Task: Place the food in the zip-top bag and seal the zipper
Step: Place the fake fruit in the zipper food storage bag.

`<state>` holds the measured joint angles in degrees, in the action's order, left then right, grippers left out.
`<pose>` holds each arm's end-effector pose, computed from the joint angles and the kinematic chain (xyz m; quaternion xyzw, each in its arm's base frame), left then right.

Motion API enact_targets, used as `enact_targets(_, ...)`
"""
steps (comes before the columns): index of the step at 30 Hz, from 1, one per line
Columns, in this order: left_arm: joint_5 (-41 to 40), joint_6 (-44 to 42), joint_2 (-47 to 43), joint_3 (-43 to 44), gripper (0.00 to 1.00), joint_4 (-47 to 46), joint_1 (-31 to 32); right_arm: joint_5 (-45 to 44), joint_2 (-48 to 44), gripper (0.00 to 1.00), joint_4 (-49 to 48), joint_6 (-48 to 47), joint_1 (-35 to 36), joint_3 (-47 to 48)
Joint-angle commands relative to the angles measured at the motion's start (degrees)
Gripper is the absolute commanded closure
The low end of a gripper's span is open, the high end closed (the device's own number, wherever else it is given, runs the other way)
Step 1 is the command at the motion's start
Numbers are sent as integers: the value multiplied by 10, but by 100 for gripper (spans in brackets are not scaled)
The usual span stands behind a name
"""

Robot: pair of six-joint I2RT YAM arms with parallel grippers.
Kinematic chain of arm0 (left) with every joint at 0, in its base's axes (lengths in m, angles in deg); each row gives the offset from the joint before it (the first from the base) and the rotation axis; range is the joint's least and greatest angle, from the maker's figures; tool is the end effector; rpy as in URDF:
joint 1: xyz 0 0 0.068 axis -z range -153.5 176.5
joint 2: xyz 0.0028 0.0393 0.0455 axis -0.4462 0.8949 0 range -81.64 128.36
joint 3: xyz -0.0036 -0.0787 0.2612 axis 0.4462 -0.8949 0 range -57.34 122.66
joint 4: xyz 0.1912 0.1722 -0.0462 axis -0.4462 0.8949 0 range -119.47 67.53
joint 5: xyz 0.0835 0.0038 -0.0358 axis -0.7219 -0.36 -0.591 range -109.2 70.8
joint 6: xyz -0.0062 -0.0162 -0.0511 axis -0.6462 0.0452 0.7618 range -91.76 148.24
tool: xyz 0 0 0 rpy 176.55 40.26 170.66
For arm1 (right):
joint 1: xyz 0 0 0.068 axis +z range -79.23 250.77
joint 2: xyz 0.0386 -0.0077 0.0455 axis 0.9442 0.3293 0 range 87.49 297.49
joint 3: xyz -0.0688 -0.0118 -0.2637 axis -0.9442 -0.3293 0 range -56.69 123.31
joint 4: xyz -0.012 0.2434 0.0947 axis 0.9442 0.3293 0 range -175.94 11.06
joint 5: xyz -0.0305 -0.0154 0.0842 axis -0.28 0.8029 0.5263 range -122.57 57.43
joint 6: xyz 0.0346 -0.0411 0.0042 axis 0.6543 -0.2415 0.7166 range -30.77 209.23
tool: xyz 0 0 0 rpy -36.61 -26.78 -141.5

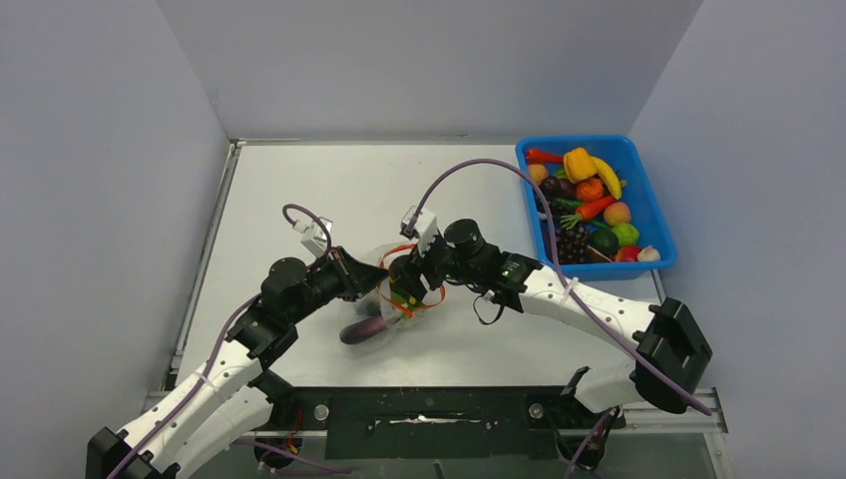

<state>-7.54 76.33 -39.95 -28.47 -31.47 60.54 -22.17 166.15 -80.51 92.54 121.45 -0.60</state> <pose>0.1469 -0.1079 0.2727 -0.0295 0.7688 -0.4755 0.4267 0.1937 0.2466 0.2826 -0.3856 0.7630 0.3020 0.4218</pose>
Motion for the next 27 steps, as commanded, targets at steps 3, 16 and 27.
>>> enact_targets(3,12,6,-2,16,100,-78,2,13,23,28,-120,37,3,-11)
enact_targets(16,7,-22,-1,21,100,-62,2,1,1,16,-68,47,2,8)
enact_targets(27,-19,-97,10,30,100,2,2,-111,-81,25,64,-30,-20,44)
